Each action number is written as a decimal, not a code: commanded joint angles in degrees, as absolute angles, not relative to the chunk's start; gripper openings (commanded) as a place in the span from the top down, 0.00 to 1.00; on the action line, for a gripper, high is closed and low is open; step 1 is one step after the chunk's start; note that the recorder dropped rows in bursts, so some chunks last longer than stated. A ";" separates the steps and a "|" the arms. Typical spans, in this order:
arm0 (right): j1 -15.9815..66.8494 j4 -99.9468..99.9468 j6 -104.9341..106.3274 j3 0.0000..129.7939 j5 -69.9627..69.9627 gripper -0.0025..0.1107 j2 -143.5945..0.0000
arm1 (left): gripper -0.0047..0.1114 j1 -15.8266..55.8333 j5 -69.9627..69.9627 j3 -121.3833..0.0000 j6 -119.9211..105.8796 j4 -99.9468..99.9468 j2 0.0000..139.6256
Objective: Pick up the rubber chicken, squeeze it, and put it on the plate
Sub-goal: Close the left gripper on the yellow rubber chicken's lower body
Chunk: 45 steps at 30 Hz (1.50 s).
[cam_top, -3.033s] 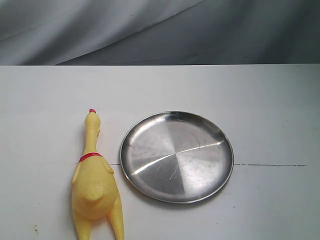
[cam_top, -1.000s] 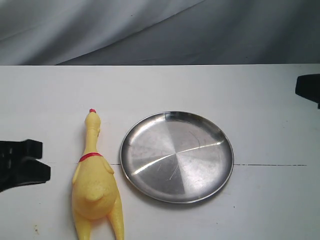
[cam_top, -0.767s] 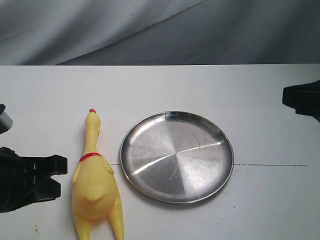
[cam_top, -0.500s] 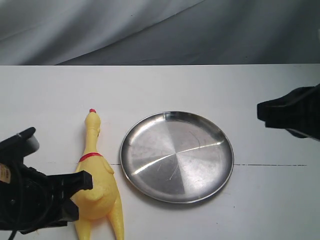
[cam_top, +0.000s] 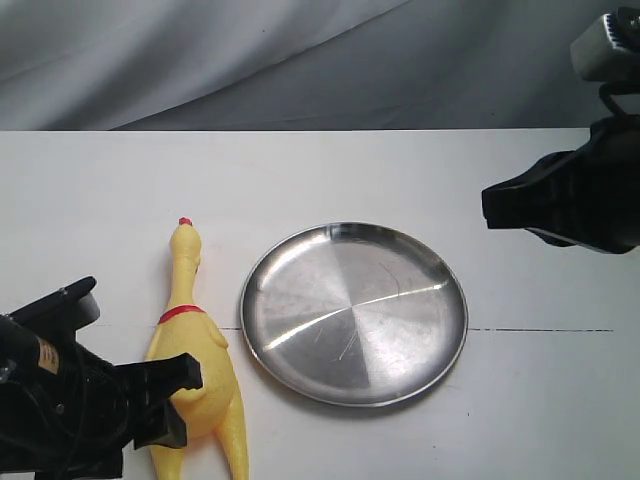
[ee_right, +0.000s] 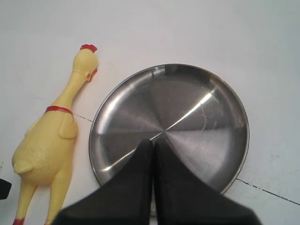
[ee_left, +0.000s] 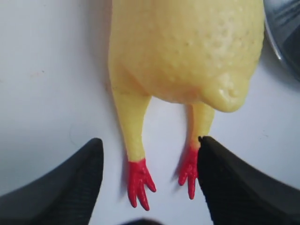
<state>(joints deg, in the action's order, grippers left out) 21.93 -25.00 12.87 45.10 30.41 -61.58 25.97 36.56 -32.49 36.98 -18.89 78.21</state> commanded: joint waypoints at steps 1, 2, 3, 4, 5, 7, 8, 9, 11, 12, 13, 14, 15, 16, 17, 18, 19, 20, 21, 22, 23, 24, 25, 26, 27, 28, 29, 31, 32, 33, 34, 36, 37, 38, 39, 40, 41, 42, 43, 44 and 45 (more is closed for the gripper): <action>22.14 -24.65 13.34 45.53 29.80 0.98 -61.57 | 0.47 26.30 35.61 -31.26 35.89 -15.99 78.33; 22.14 -24.65 13.34 45.53 29.94 0.98 -61.57 | 0.47 26.30 35.28 -30.95 35.89 -15.90 78.33; 22.14 -24.65 13.23 45.53 30.03 0.98 -61.57 | 0.47 26.30 34.54 -30.39 35.89 -16.42 78.33; 22.14 -24.65 13.23 45.53 30.03 0.98 -61.57 | 0.47 26.57 33.73 -29.95 35.81 -17.05 78.33; 22.14 -24.65 13.23 45.53 30.03 0.98 -61.57 | 0.47 27.27 32.61 -29.50 35.81 -17.04 78.33; 22.14 -24.65 13.25 45.53 30.16 0.98 -61.57 | 0.47 29.42 29.40 -28.81 35.94 -17.11 78.33; 22.14 -24.65 13.25 45.53 30.16 0.98 -61.57 | 0.47 30.38 27.68 -28.73 35.92 -17.17 78.33; 22.14 -24.65 13.08 45.53 30.16 0.98 -61.57 | 0.47 31.49 25.79 -28.73 35.92 -17.17 78.33; 22.14 -24.65 13.07 45.53 30.03 0.98 -61.57 | 0.47 33.09 23.33 -28.73 35.92 -17.26 79.05; 22.14 -24.96 13.07 45.53 30.04 0.98 -61.57 | 0.47 33.42 23.33 -28.73 36.14 -17.26 79.94; 22.14 -25.09 13.07 45.53 30.04 0.98 -61.57 | 0.47 33.57 23.97 -28.73 36.14 -17.26 81.10; 22.14 -25.07 13.07 45.53 30.16 0.98 -61.57 | 0.47 33.57 26.18 -28.73 36.14 -17.26 83.61; 22.14 -25.07 13.07 45.53 30.16 0.98 -61.57 | 0.47 33.57 27.05 -28.73 36.14 -17.26 84.87; 22.14 -25.07 13.07 45.53 30.16 0.98 -61.57 | 0.47 33.57 27.30 -28.73 35.92 -17.50 85.89; 22.14 -25.07 13.07 45.53 30.16 0.98 -61.57 | 0.47 33.57 27.33 -28.73 35.92 -17.68 86.49; 22.14 -25.07 13.07 45.53 30.16 0.98 -61.57 | 0.47 33.57 27.16 -28.73 35.92 -17.68 86.91; 22.14 -25.07 13.07 45.53 30.16 0.98 -61.57 | 0.47 33.57 26.61 -28.73 35.92 -17.68 87.33; 22.14 -25.07 13.07 45.53 30.16 0.98 -61.57 | 0.46 33.57 25.86 -28.73 35.92 -17.41 87.33; 22.14 -25.07 13.07 45.53 30.16 0.98 -61.57 | 0.45 33.57 24.46 -28.73 35.92 -16.95 87.33; 22.14 -25.07 13.07 45.53 30.16 0.98 -61.57 | 0.45 33.57 22.55 -28.73 35.92 -16.37 87.33; 22.14 -25.07 13.07 45.53 30.16 0.98 -61.57 | 0.45 33.57 21.58 -28.73 35.92 -15.72 87.48; 22.14 -25.07 13.07 45.53 30.16 0.98 -61.57 | 0.45 33.57 21.34 -28.73 35.92 -15.71 88.18; 22.14 -25.07 13.07 45.53 30.16 0.98 -61.57 | 0.45 33.57 21.86 -28.73 35.92 -15.36 89.75; 22.14 -25.07 13.07 45.53 30.16 0.98 -61.57 | 0.45 33.57 22.12 -28.73 35.92 -15.36 90.57; 22.14 -25.07 13.07 45.53 30.16 0.98 -61.57 | 0.45 33.57 22.12 -28.73 35.92 -14.43 92.44; 22.14 -25.07 13.07 45.53 30.16 0.98 -61.57 | 0.45 33.57 22.12 -28.73 35.92 -14.42 93.22; 22.14 -25.07 13.07 45.53 30.16 0.98 -61.57 | 0.45 33.57 21.21 -28.73 35.92 -14.05 94.71; 22.14 -25.07 13.07 45.53 30.16 0.98 -61.57 | 0.45 33.57 19.43 -28.73 35.92 -13.80 96.55; 22.14 -25.07 13.07 45.53 30.16 0.98 -61.57 | 0.45 33.57 19.28 -28.73 35.92 -13.80 97.21; 22.14 -25.07 13.07 45.53 30.16 0.98 -61.57 | 0.46 33.57 19.39 -28.73 35.92 -13.43 98.36; 22.14 -25.07 13.07 45.53 30.16 0.98 -61.57 | 0.46 33.57 19.96 -28.73 35.92 -13.12 99.37; 22.14 -25.07 13.07 45.53 30.16 0.98 -61.57 | 0.46 33.57 20.36 -28.73 35.92 -12.78 100.82; 22.14 -25.07 13.07 45.53 30.16 0.98 -61.57 | 0.46 33.57 20.83 -28.73 35.92 -12.78 101.08; 22.14 -25.07 13.07 45.53 30.16 0.98 -61.57 | 0.46 33.57 21.38 -28.73 35.92 -12.78 101.24; 22.14 -25.07 13.07 45.53 30.16 0.98 -61.57 | 0.46 33.57 22.14 -28.73 35.92 -12.78 101.24; 22.14 -25.07 13.07 45.53 30.16 0.98 -61.57 | 0.49 33.57 22.98 -28.73 35.92 -12.65 101.24; 22.14 -25.07 13.07 45.53 30.16 0.98 -61.57 | 0.53 33.57 23.27 -28.73 36.04 -12.12 101.24; 22.14 -25.07 13.07 45.53 30.16 0.98 -61.57 | 0.57 33.57 23.98 -28.73 36.80 -10.99 101.24; 22.14 -25.07 13.07 45.53 30.16 0.98 -61.57 | 0.61 33.57 24.44 -28.73 38.19 -9.31 101.24; 22.14 -25.07 13.07 45.53 30.16 0.98 -61.57 | 0.63 33.57 25.21 -28.73 39.81 -7.57 101.24; 22.14 -25.07 13.07 45.53 30.16 0.98 -61.57 | 0.66 33.57 26.20 -28.73 41.87 -5.17 101.24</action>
<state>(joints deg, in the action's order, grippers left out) 21.93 -25.00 12.87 45.10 30.41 -61.58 33.34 25.93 -31.44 38.06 -9.95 95.44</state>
